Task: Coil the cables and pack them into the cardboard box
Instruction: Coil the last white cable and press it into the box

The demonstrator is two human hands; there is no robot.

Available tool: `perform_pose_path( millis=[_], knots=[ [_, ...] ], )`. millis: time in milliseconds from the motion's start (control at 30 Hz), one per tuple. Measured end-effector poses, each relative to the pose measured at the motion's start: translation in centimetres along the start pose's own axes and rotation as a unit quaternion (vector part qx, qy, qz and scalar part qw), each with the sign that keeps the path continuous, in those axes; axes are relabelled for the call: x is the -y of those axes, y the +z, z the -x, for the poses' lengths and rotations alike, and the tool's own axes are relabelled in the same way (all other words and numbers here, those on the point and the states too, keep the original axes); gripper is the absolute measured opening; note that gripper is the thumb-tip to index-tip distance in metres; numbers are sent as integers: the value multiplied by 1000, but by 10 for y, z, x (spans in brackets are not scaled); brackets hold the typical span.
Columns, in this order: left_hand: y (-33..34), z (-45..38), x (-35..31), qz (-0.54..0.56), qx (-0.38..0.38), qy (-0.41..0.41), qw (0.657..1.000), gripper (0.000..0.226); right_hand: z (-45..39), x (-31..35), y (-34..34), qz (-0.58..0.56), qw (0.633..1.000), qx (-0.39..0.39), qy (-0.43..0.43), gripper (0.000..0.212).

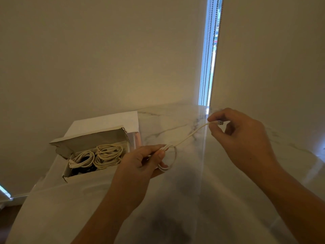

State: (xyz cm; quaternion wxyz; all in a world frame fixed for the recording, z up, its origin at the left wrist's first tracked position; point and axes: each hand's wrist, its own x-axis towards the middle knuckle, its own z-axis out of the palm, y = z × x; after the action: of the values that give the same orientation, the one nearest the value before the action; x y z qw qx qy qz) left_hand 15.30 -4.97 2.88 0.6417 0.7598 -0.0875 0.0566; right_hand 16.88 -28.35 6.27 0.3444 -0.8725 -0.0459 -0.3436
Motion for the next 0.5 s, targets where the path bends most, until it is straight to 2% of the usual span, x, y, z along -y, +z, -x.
perform_pose_path(
  millis=[200,300,500],
  knots=[
    [0,1,-4,157,37,-51,986,26,1,-4,5,64,998,8,-7,4],
    [2,1,-6,218,29,-70,973,29,4,-4,11,110,993,42,-12,3],
    [2,1,-8,274,39,-76,958,36,11,-1,19,118,987,100,-33,9]
  ],
)
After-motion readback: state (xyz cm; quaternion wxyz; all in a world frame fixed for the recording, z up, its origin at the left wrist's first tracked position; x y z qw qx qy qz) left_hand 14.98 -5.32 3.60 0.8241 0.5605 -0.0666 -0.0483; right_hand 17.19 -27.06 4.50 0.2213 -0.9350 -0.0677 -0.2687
